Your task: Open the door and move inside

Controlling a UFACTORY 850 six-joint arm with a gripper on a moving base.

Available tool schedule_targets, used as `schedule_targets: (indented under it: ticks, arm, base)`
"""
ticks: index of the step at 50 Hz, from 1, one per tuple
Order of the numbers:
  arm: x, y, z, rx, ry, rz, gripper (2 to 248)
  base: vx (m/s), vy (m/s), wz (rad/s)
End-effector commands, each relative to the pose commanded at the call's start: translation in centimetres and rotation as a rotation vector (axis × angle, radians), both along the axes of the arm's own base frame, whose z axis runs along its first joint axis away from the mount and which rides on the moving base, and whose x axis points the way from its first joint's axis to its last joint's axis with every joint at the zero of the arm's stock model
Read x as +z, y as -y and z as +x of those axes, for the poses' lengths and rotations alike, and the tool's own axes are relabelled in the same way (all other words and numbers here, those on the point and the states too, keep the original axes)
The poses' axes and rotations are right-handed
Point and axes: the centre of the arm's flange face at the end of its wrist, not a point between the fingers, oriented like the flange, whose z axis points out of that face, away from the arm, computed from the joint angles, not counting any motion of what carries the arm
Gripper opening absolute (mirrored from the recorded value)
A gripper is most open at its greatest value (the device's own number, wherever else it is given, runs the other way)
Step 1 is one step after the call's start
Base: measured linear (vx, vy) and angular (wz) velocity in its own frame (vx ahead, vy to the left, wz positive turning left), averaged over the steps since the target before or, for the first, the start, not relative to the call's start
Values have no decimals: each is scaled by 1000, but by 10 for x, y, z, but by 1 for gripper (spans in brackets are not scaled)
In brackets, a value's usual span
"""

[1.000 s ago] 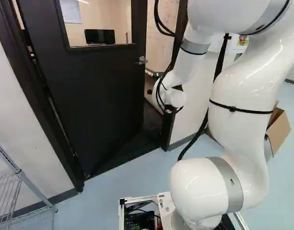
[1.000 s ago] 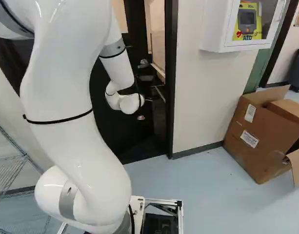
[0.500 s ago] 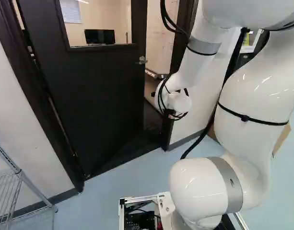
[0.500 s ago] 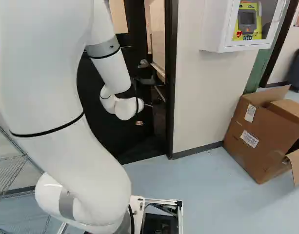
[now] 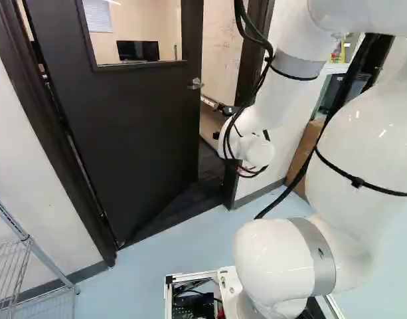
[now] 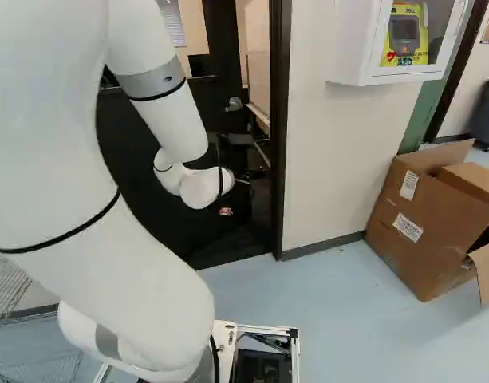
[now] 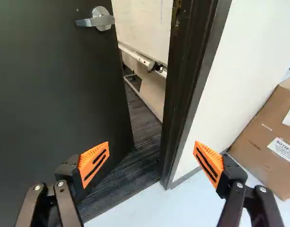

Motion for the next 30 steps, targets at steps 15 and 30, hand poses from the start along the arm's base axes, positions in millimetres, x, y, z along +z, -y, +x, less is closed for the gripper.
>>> schedule_targets:
  ticks: [15,30]
  arm:
    - [0,0,-6,-1,0,0,247]
    - [0,0,-6,-1,0,0,247]
  base:
    - [0,0,0]
    - [-10,-10,-7]
